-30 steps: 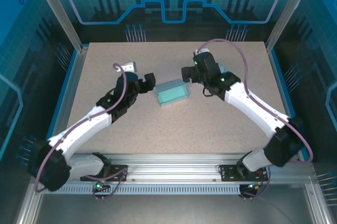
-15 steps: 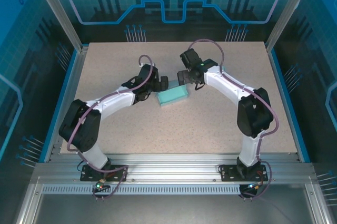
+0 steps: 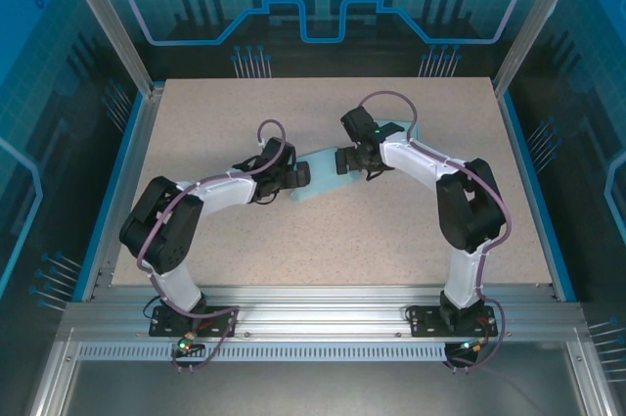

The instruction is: Fold the paper box

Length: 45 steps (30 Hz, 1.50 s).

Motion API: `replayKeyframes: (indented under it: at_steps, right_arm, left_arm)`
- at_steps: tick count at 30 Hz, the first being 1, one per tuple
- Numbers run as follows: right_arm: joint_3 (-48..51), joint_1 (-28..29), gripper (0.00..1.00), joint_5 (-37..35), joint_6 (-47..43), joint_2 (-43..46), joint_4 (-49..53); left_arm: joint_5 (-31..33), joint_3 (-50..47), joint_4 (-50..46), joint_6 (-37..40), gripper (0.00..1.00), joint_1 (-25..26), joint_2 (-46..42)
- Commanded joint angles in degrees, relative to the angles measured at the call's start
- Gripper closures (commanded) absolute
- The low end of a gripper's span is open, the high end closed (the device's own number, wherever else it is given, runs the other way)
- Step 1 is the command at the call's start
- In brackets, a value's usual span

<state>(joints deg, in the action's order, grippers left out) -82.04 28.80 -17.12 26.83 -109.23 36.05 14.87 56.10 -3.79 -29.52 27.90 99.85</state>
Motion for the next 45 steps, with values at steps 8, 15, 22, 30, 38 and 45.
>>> replayKeyframes:
  at_steps: [8,15,22,30,38,45]
  right_arm:
    - [4.29,-1.17,0.00,2.87,2.70,-1.87,-2.61]
    - [6.16,-1.20,0.00,3.79,3.43,-1.21,-3.54]
    - [7.66,-1.22,0.00,3.66,3.43,-0.98,-4.35]
    - [10.77,-1.14,0.00,4.29,4.27,-0.68,-4.96]
    - [15.92,2.98,0.00,-0.32,3.17,8.98,-2.57]
    - [18.62,10.56,0.00,-10.26,1.37,19.25,1.79]
  left_arm:
    - [-0.55,-3.11,0.18,-4.18,0.09,-0.46,1.13]
    - [-0.28,-3.58,-0.08,-4.10,0.13,-0.53,0.95]
    - [0.07,-2.18,-0.78,-2.91,0.19,-1.22,0.99]
    - [-4.62,-1.23,-0.23,-2.63,0.33,-1.89,3.29]
    - [-16.27,-1.94,-0.89,0.10,0.35,-1.71,2.58]
    - [-23.48,3.46,-5.96,5.84,0.33,-1.19,4.03]
